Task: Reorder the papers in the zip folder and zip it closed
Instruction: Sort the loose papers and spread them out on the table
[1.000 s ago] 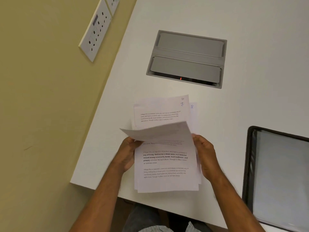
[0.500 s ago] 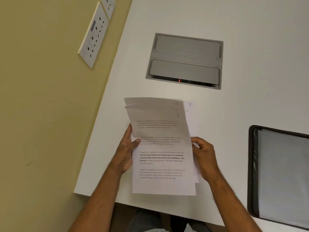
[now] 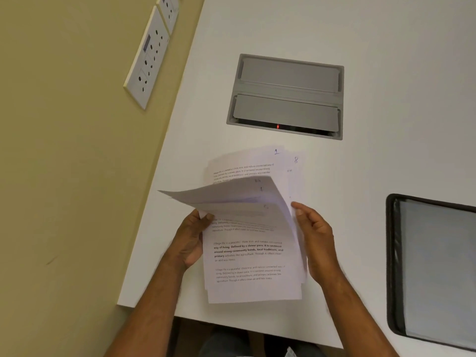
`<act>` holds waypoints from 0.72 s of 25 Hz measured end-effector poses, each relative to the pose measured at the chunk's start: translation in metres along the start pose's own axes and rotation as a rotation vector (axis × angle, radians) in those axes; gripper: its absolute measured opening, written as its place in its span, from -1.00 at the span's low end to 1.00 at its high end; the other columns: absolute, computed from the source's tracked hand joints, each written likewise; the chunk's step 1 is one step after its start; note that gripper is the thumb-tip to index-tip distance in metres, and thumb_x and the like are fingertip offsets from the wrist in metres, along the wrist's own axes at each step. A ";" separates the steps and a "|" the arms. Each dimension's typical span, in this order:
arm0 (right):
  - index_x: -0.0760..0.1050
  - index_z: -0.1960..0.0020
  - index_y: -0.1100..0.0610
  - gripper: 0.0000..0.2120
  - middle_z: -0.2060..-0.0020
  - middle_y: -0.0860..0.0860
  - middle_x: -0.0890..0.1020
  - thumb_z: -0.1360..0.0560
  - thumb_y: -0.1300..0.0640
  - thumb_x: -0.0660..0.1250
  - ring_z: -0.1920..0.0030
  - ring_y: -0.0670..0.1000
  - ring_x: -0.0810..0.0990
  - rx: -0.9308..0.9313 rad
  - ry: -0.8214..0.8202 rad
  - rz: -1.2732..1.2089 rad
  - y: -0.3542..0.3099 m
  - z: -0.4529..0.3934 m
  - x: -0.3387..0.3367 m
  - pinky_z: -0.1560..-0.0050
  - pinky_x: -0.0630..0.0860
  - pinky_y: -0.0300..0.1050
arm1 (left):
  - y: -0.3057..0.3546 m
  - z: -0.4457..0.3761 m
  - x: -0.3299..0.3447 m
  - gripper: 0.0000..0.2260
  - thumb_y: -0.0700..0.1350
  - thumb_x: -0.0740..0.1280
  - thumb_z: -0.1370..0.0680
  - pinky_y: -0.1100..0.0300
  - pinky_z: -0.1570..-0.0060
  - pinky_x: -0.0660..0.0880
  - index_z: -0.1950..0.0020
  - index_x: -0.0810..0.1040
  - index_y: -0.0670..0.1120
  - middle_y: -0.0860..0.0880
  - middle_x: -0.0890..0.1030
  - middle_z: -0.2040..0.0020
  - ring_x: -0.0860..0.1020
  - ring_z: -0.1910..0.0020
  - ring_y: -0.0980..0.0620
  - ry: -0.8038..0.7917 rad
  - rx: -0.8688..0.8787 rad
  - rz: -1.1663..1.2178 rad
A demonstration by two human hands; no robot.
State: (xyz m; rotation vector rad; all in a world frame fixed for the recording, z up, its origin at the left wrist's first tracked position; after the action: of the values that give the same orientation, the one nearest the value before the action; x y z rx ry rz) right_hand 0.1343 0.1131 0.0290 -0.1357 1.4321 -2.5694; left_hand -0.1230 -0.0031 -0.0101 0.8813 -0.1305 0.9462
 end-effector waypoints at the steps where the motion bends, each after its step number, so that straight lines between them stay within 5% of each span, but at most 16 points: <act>1: 0.64 -0.25 -0.12 -0.75 -0.18 -0.14 0.70 -0.58 -0.09 0.44 -0.26 -0.07 0.64 0.012 -0.010 0.004 0.002 -0.001 0.003 -0.32 0.56 0.04 | 0.001 -0.001 -0.002 -0.79 -0.21 0.43 -0.49 0.07 0.00 0.66 -0.11 0.69 -0.08 -0.15 0.70 -0.13 0.69 -0.03 -0.07 -0.016 -0.003 -0.002; 4: 0.63 -0.06 -0.04 -0.68 0.01 -0.06 0.70 -0.40 -0.15 0.58 -0.04 0.07 0.66 0.054 -0.023 0.045 0.005 -0.003 0.010 -0.05 0.63 0.10 | 0.001 -0.004 -0.011 -0.64 -0.07 0.66 -0.31 0.04 -0.05 0.65 -0.06 0.71 -0.09 -0.19 0.69 -0.17 0.67 -0.08 -0.13 -0.065 -0.019 -0.037; 7: 0.48 0.17 0.17 -0.66 0.28 0.02 0.54 -0.44 -0.01 0.58 0.26 0.07 0.50 0.017 -0.023 0.075 0.004 -0.004 0.015 0.18 0.44 0.03 | 0.002 -0.002 -0.014 -0.68 -0.11 0.61 -0.37 0.06 -0.08 0.65 -0.10 0.72 -0.08 -0.19 0.68 -0.18 0.67 -0.08 -0.10 -0.082 -0.035 -0.022; 11: 0.60 0.15 0.14 -0.79 0.13 -0.01 0.75 -0.57 0.03 0.47 0.15 0.17 0.71 -0.021 0.006 0.153 -0.002 0.001 0.018 0.09 0.64 0.15 | 0.005 0.002 -0.011 -0.73 -0.27 0.30 -0.54 0.08 -0.05 0.65 -0.17 0.69 -0.11 -0.18 0.68 -0.19 0.68 -0.09 -0.09 -0.079 -0.024 0.045; 15: 0.70 -0.03 0.05 -0.83 0.09 -0.04 0.76 -0.66 0.05 0.34 0.14 0.00 0.73 -0.019 -0.023 0.146 -0.002 0.005 0.018 0.12 0.66 -0.06 | 0.007 0.001 -0.015 -0.67 -0.30 0.29 -0.54 0.05 -0.12 0.64 -0.29 0.58 -0.14 -0.17 0.66 -0.24 0.67 -0.14 -0.11 -0.051 -0.011 0.058; 18: 0.65 -0.16 0.01 -0.84 -0.02 -0.04 0.74 -0.67 0.06 0.31 0.02 0.04 0.74 -0.028 -0.022 0.113 0.003 0.005 0.020 0.03 0.68 -0.01 | 0.007 -0.001 -0.017 -0.65 -0.29 0.31 -0.52 0.05 -0.14 0.64 -0.30 0.57 -0.13 -0.15 0.67 -0.22 0.66 -0.13 -0.10 -0.010 0.006 0.058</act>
State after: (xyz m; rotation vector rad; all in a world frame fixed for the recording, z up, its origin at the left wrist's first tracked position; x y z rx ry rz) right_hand 0.1163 0.1027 0.0288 -0.0841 1.4263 -2.4509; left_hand -0.1385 -0.0121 -0.0144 0.8917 -0.1625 0.9973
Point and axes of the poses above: each hand's wrist, its own z-axis away from the middle knuckle, its own x-axis out of the palm, y = z × x, the point moved 5 cm from there along -z, towards the middle knuckle
